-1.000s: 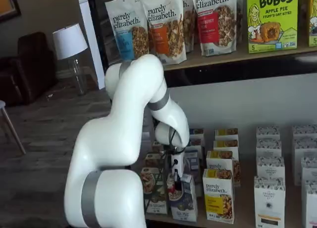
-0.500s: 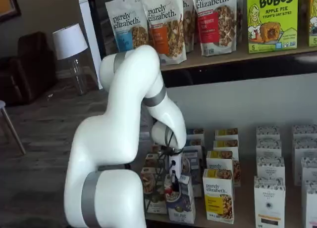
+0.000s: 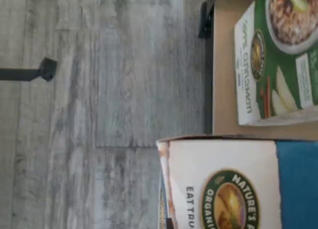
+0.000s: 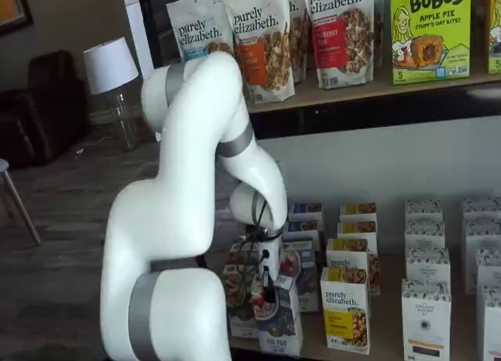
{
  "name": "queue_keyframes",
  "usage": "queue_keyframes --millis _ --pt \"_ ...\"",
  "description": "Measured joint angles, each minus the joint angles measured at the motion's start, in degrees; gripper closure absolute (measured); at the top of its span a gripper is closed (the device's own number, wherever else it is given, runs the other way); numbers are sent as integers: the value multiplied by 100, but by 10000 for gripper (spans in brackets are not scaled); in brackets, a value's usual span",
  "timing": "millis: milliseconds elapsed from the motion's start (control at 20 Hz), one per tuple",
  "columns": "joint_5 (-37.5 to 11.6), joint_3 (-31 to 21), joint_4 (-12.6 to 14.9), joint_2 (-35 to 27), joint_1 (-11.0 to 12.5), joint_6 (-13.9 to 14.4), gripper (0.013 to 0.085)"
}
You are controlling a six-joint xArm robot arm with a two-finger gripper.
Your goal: Pick up the blue and white box that is on the bottom shelf, the second box from the left
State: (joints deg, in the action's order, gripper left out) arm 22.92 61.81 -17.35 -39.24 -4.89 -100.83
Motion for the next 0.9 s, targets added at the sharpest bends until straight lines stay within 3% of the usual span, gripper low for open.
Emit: queue_keyframes --millis 400,750,900 --pt "-27 -597 317 581 -179 468 530" --pt "122 -962 388 1026 -298 664 530" --pt "167 -1138 580 1245 -345 892 530"
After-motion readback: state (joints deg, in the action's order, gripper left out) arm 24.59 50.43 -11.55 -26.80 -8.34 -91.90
